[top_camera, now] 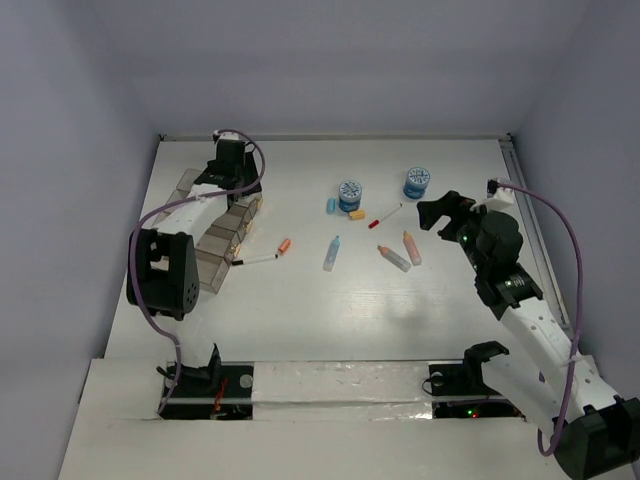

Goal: Sort the stationery into containers
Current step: Place the stationery in the storage box.

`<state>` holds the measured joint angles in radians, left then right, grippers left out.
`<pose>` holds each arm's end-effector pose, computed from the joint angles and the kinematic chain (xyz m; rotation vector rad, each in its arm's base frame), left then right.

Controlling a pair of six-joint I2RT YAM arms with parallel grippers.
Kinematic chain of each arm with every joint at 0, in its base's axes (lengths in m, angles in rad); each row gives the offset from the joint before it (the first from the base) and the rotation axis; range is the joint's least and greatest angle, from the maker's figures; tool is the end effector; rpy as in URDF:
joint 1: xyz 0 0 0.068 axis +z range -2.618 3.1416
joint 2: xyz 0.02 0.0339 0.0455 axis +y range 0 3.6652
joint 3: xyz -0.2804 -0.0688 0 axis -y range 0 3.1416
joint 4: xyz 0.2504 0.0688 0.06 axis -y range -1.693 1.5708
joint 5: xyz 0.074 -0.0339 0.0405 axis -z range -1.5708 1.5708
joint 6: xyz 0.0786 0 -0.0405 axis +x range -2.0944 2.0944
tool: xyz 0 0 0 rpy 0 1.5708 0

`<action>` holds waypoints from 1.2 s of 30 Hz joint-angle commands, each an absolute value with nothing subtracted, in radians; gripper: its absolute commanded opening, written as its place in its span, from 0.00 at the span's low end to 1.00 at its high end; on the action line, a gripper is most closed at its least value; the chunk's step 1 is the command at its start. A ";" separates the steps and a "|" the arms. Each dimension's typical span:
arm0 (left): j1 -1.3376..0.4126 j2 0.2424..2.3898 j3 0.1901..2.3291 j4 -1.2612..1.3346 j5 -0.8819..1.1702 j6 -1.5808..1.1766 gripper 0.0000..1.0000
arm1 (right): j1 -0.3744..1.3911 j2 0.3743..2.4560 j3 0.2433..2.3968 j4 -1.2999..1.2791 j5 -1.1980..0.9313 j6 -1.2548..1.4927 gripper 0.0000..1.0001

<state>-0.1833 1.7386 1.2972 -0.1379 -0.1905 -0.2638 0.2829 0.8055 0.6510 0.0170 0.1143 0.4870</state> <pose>0.4406 -0.0665 0.2545 -0.1962 2.1298 -0.0571 0.2263 0.0564 0.3156 0.2617 1.7104 0.4737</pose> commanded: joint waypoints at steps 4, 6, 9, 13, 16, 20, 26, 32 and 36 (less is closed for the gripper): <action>-0.184 1.744 1.367 -0.072 -0.209 -0.256 0.43 | 0.288 0.793 0.660 0.075 0.097 0.479 0.99; -0.184 1.746 1.367 -0.071 -0.218 -0.255 0.43 | 0.288 0.795 0.660 0.075 0.094 0.479 0.99; -0.184 1.749 1.364 -0.066 -0.229 -0.249 0.43 | 0.288 0.795 0.658 0.074 0.092 0.480 0.99; -0.184 1.759 1.370 -0.061 -0.247 -0.247 0.44 | 0.288 0.793 0.660 0.072 0.089 0.480 0.99; -0.184 1.770 1.379 -0.061 -0.258 -0.247 0.44 | 0.288 0.793 0.658 0.074 0.091 0.479 0.99; -0.184 1.805 1.396 -0.080 -0.256 -0.250 0.45 | 0.288 0.796 0.658 0.074 0.089 0.479 0.99; -0.184 1.821 1.382 -0.075 -0.262 -0.250 0.48 | 0.288 0.795 0.660 0.075 0.087 0.479 0.99; -0.184 1.829 1.382 -0.078 -0.256 -0.244 0.62 | 0.288 0.801 0.658 0.077 0.084 0.479 0.99; -0.184 1.824 1.382 -0.083 -0.264 -0.229 0.77 | 0.288 0.804 0.658 0.078 0.083 0.480 0.99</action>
